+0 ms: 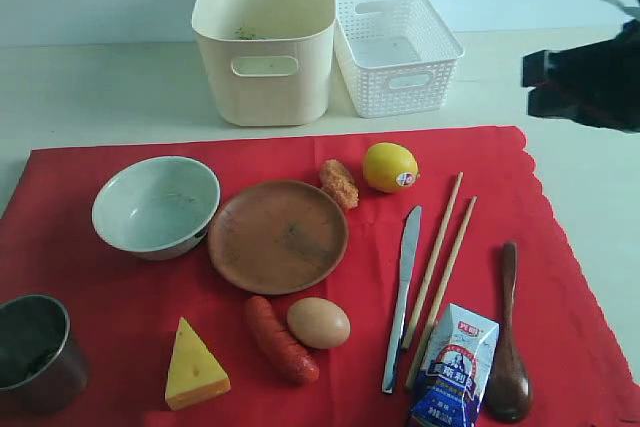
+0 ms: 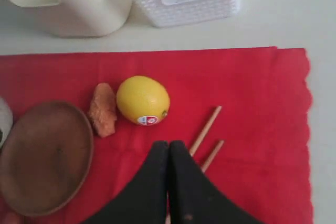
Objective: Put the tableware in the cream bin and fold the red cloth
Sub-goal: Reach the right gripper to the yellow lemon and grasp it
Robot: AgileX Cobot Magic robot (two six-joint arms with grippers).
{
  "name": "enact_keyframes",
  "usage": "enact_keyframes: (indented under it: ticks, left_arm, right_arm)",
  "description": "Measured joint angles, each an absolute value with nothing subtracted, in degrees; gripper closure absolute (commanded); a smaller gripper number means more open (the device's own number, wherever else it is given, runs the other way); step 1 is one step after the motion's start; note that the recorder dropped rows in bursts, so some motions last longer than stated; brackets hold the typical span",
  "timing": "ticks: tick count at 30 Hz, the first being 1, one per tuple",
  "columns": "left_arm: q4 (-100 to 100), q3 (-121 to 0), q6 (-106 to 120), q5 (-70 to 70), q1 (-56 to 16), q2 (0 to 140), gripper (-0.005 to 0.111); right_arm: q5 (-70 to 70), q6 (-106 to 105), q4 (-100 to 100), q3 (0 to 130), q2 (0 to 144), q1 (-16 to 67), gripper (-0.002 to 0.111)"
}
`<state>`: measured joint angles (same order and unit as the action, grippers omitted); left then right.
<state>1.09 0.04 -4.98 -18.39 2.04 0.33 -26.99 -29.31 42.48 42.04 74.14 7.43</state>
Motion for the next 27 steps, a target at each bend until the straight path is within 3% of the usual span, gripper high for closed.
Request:
enact_keyframes:
  ticks: [10, 18, 21, 27]
  left_arm:
    - [1.1, 0.0, -5.0, -18.4, 2.0, 0.3, 0.105]
    - [1.1, 0.0, -5.0, -18.4, 2.0, 0.3, 0.105]
    - [1.1, 0.0, -5.0, -18.4, 2.0, 0.3, 0.105]
    - [1.1, 0.0, -5.0, -18.4, 2.0, 0.3, 0.105]
  right_arm:
    - [-27.2, -30.9, 41.8, 51.5, 90.0, 17.7, 0.074]
    - [-24.9, -31.1, 34.3, 57.6, 99.6, 19.6, 0.041]
    - [-24.3, -31.2, 32.1, 59.4, 102.6, 19.6, 0.036]
    - [-25.1, -33.9, 31.3, 63.8, 109.1, 19.6, 0.036]
